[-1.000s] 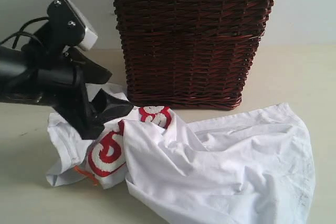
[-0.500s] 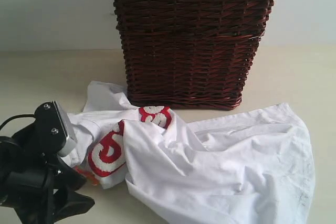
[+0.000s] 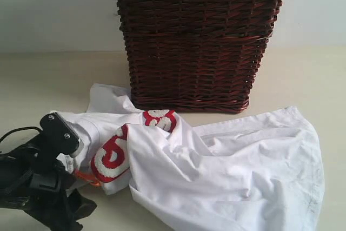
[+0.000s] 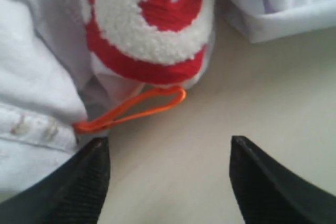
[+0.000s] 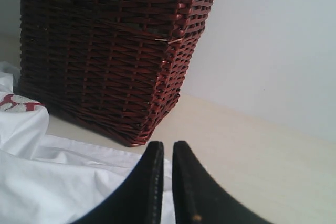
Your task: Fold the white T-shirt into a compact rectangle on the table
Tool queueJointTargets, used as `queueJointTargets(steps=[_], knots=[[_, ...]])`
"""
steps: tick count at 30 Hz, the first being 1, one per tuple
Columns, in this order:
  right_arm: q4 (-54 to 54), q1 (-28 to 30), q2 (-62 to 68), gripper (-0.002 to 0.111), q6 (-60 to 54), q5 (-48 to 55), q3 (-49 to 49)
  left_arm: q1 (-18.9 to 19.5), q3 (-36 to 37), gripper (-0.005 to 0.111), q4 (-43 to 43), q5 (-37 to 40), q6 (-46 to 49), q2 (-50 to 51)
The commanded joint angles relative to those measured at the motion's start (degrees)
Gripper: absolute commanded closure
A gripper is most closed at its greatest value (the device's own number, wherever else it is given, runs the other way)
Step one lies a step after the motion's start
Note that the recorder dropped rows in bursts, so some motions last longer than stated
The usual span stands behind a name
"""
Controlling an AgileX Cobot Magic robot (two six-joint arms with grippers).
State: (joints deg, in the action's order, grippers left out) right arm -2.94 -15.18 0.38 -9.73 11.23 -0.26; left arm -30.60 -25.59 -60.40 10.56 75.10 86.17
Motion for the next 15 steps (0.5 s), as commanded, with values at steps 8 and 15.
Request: queueJointTargets(steps=[8,15], knots=[[0.1,0.3,-0.4,0.099,-0.1,-0.3,0.3,-0.3,-1.1,0.044,-13.0,7.9,-0.2,2.5],[0.1,0.3,-0.4,0.099,-0.1,-0.3,0.3,-0.3,-2.2,0.044,-18.8,5.2,1.0,7.8]])
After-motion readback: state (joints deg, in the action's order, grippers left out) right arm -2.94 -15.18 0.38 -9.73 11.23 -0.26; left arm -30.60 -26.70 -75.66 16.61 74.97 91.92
